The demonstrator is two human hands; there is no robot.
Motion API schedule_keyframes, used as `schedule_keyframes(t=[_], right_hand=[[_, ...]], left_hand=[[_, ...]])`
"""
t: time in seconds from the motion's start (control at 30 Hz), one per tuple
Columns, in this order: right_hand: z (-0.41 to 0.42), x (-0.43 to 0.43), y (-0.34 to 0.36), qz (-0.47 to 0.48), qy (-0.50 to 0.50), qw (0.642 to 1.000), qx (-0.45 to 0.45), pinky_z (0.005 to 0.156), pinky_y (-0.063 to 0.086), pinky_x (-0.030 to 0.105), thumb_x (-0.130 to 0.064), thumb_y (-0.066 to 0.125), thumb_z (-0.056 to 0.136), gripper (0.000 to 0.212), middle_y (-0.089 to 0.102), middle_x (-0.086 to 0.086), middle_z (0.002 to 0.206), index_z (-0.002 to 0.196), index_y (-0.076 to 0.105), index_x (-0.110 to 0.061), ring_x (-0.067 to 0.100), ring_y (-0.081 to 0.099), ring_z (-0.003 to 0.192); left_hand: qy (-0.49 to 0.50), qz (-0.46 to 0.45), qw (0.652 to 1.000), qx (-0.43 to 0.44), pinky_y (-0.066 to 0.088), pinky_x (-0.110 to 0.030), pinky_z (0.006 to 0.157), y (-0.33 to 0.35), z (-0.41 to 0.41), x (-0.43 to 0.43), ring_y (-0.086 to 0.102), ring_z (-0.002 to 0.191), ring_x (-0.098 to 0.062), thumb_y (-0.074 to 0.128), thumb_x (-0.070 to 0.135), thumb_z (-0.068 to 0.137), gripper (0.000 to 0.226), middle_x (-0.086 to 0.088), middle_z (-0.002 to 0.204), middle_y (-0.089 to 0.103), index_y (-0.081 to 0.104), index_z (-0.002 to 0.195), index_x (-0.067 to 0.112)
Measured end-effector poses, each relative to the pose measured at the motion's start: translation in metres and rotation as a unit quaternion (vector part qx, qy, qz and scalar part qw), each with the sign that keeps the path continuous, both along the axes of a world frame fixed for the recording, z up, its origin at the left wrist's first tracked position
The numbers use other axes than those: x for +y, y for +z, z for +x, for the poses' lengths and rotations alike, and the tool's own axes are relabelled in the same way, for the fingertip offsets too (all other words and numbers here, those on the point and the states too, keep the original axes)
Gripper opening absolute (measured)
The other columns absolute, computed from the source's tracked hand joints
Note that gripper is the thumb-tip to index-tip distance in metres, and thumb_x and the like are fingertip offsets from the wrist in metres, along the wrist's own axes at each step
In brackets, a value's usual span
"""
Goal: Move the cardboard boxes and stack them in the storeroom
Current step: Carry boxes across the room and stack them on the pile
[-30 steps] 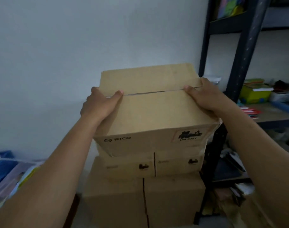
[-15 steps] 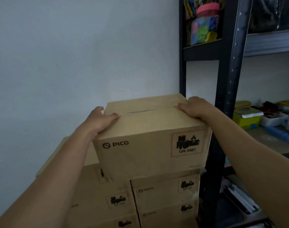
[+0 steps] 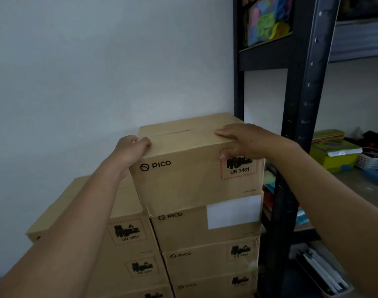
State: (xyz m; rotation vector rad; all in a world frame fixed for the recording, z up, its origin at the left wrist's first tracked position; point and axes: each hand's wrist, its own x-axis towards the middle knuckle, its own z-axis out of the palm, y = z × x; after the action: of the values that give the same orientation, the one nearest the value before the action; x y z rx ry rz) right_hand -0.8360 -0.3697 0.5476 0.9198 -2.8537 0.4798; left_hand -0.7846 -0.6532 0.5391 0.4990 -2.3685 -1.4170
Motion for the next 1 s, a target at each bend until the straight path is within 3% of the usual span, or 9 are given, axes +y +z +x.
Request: schedule_keyframes(t=[0.03, 0.13, 0.23, 0.4, 0.53, 0.63, 0.7, 0.83, 1.0], right_hand=[[-0.003, 0.001, -0.003, -0.01, -0.002, 1.0, 0.016, 0.113, 0.021, 0.037, -0.047, 0.066, 0.084, 0.075, 0.038, -0.009, 0.149, 0.148, 0.031, -0.031, 0.018, 0.033, 0.135], [-0.012, 0.0, -0.013, -0.027, 0.003, 0.998, 0.053, 0.112, 0.019, 0.038, -0.049, 0.064, 0.084, 0.07, 0.047, -0.01, 0.139, 0.145, 0.036, -0.031, 0.018, 0.036, 0.132], [-0.013, -0.009, -0.017, -0.021, 0.001, 0.996, 0.091, 0.108, 0.019, 0.038, -0.052, 0.061, 0.085, 0.066, 0.052, -0.01, 0.128, 0.142, 0.04, -0.029, 0.016, 0.04, 0.127], [-0.008, -0.017, -0.026, -0.006, -0.039, 0.987, 0.154, 0.107, 0.021, 0.039, -0.054, 0.057, 0.086, 0.059, 0.05, -0.006, 0.132, 0.137, 0.043, -0.028, 0.019, 0.039, 0.126], [0.011, -0.026, -0.041, 0.0, -0.081, 0.968, 0.238, 0.111, 0.021, 0.044, -0.042, 0.056, 0.091, 0.054, 0.046, 0.003, 0.14, 0.139, 0.043, -0.02, 0.025, 0.038, 0.131], [0.026, -0.039, -0.057, -0.104, -0.043, 0.943, 0.313, 0.102, 0.036, 0.047, -0.022, 0.063, 0.087, 0.041, 0.057, 0.012, 0.129, 0.126, 0.058, -0.01, 0.032, 0.051, 0.122], [0.042, -0.049, -0.066, -0.177, -0.029, 0.926, 0.331, 0.093, 0.043, 0.044, -0.021, 0.061, 0.088, 0.033, 0.06, 0.012, 0.121, 0.119, 0.062, -0.009, 0.029, 0.056, 0.113], [0.079, -0.06, -0.089, -0.194, -0.037, 0.948, 0.251, 0.087, 0.045, 0.04, -0.037, 0.041, 0.095, 0.037, 0.061, 0.008, 0.112, 0.114, 0.061, -0.012, 0.025, 0.056, 0.103], [0.129, -0.06, -0.128, -0.116, -0.096, 0.988, 0.013, 0.102, 0.035, 0.04, -0.047, 0.03, 0.101, 0.05, 0.052, 0.011, 0.131, 0.13, 0.051, -0.012, 0.029, 0.044, 0.125]], left_hand=[[0.004, 0.006, 1.0, 0.009, 0.036, -0.027, 0.056, 0.0, -0.002, 0.004, 0.052, 0.071, -0.022, 0.057, 0.028, 0.089, 0.018, -0.007, 0.082, 0.054, 0.056, 0.086, 0.01], [0.048, 0.026, 0.998, 0.028, 0.046, -0.034, 0.083, -0.001, -0.011, 0.002, 0.059, 0.099, -0.031, 0.06, 0.032, 0.086, 0.032, -0.014, 0.106, 0.063, 0.064, 0.105, 0.006], [0.089, 0.011, 0.993, 0.078, 0.039, -0.029, 0.072, -0.001, -0.015, -0.002, 0.051, 0.085, -0.021, 0.058, 0.027, 0.088, 0.014, 0.0, 0.083, 0.059, 0.06, 0.077, 0.019], [0.223, -0.11, 0.937, 0.244, 0.038, -0.022, 0.08, -0.007, -0.01, 0.007, 0.06, 0.096, -0.012, 0.049, 0.031, 0.091, 0.027, 0.009, 0.103, 0.068, 0.07, 0.105, 0.022], [0.176, -0.261, 0.906, 0.282, 0.044, -0.031, 0.085, -0.029, 0.0, 0.015, 0.061, 0.104, -0.022, 0.049, 0.034, 0.094, 0.029, -0.001, 0.108, 0.07, 0.071, 0.103, 0.017], [0.102, -0.339, 0.881, 0.315, 0.046, -0.041, 0.094, -0.051, 0.014, 0.023, 0.06, 0.107, -0.025, 0.053, 0.031, 0.092, 0.028, -0.004, 0.109, 0.07, 0.072, 0.103, 0.014], [0.095, -0.366, 0.859, 0.345, 0.04, -0.047, 0.102, -0.066, 0.026, 0.029, 0.056, 0.117, -0.025, 0.057, 0.029, 0.092, 0.027, -0.004, 0.117, 0.067, 0.07, 0.107, 0.012], [0.069, -0.38, 0.861, 0.331, 0.033, -0.05, 0.108, -0.094, 0.061, 0.044, 0.047, 0.128, -0.025, 0.053, 0.035, 0.095, 0.035, -0.004, 0.128, 0.06, 0.064, 0.12, 0.013], [-0.04, -0.319, 0.937, 0.134, 0.032, -0.044, 0.111, -0.127, 0.109, 0.059, 0.04, 0.134, -0.022, 0.036, 0.059, 0.095, 0.063, -0.005, 0.141, 0.05, 0.05, 0.139, 0.016]])
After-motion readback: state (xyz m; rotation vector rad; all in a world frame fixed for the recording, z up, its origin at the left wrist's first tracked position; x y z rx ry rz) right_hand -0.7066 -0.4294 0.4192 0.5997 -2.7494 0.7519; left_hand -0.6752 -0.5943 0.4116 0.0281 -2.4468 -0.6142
